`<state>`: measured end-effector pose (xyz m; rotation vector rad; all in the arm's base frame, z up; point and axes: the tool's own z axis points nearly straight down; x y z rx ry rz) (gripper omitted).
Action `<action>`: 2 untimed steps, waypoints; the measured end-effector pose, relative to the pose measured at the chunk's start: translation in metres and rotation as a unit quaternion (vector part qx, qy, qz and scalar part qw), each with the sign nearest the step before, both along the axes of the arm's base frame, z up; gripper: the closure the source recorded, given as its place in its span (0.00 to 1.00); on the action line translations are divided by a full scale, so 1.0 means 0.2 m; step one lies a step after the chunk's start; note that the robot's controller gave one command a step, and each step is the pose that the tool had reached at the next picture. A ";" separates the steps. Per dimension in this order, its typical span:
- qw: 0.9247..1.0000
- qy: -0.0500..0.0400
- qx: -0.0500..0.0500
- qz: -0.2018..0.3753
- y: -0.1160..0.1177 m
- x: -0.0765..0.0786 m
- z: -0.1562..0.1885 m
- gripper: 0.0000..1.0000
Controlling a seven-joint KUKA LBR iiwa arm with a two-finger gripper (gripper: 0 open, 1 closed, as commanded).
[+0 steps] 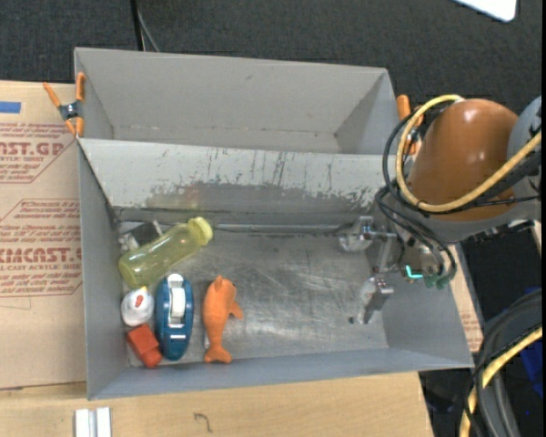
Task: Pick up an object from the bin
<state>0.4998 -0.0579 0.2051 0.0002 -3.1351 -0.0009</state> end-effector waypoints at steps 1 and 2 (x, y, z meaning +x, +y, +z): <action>1.000 -0.004 0.000 0.000 0.00 0.01 0.02 0.00; 0.998 -0.005 0.000 0.060 0.02 0.01 -0.03 0.00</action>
Offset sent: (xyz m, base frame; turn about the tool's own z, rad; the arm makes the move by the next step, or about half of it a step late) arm -0.0002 0.0096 -0.0266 -0.3577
